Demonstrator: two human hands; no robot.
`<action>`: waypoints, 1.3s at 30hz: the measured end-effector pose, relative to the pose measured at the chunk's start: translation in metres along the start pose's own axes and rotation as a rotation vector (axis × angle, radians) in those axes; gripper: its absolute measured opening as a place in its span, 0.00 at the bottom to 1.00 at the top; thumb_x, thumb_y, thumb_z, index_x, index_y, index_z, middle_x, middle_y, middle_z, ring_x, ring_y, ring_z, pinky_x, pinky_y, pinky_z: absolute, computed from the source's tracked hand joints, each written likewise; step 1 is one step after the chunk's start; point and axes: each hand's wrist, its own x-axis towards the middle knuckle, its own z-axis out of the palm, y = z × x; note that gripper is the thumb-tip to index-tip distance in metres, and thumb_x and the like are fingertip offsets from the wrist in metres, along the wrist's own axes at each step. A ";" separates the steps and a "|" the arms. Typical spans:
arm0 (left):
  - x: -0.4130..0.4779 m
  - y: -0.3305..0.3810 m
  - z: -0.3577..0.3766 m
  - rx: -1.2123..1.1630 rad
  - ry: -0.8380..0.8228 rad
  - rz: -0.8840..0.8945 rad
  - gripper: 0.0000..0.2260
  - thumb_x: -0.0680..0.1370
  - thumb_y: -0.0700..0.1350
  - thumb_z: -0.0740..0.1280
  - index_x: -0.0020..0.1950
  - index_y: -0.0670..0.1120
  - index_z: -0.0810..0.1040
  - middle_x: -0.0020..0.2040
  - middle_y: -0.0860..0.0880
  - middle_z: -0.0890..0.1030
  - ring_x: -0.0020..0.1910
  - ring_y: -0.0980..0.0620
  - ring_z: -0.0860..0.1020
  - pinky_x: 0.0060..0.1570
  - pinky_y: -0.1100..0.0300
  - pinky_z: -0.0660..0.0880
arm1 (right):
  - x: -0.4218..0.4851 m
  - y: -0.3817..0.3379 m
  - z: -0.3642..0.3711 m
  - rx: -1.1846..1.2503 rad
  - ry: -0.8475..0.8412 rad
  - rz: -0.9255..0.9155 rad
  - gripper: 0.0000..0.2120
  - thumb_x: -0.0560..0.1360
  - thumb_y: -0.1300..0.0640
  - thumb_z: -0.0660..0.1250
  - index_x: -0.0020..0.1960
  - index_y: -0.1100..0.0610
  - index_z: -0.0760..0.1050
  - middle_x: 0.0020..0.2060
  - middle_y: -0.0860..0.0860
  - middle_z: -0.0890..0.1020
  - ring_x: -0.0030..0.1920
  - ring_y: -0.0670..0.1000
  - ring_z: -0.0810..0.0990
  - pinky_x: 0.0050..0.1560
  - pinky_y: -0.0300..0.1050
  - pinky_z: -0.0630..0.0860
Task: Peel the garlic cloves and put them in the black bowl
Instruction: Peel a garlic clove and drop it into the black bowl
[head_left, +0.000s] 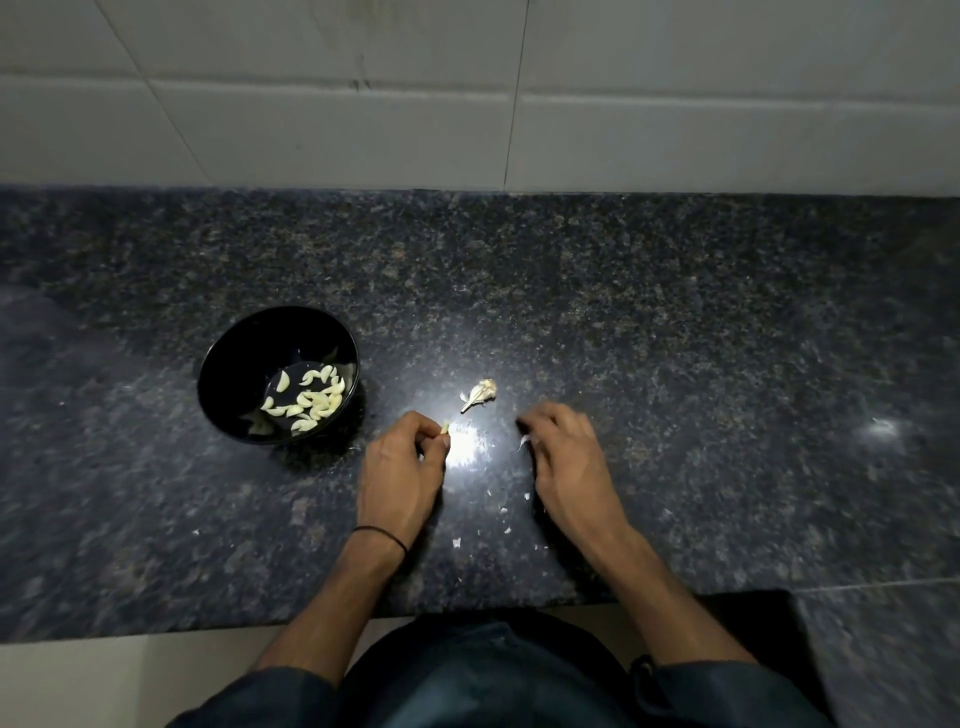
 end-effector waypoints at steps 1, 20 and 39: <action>0.000 -0.001 0.000 0.004 0.000 0.006 0.03 0.76 0.43 0.73 0.44 0.49 0.80 0.37 0.55 0.79 0.37 0.55 0.77 0.39 0.57 0.73 | -0.005 0.000 0.001 -0.020 -0.039 -0.065 0.13 0.82 0.63 0.62 0.63 0.62 0.78 0.59 0.55 0.78 0.59 0.54 0.74 0.62 0.43 0.71; -0.035 -0.005 -0.006 -0.030 0.048 0.029 0.05 0.80 0.39 0.66 0.54 0.46 0.78 0.44 0.52 0.78 0.40 0.57 0.75 0.41 0.69 0.70 | -0.048 0.010 0.013 -0.023 -0.086 -0.455 0.11 0.81 0.60 0.60 0.58 0.62 0.79 0.56 0.54 0.80 0.52 0.55 0.78 0.53 0.46 0.76; -0.072 0.002 0.007 0.064 0.135 0.054 0.06 0.77 0.33 0.67 0.51 0.43 0.77 0.53 0.51 0.75 0.52 0.50 0.76 0.56 0.51 0.75 | -0.009 0.018 0.002 -0.099 -0.297 -0.637 0.19 0.76 0.67 0.64 0.66 0.63 0.74 0.63 0.55 0.74 0.62 0.56 0.72 0.59 0.50 0.78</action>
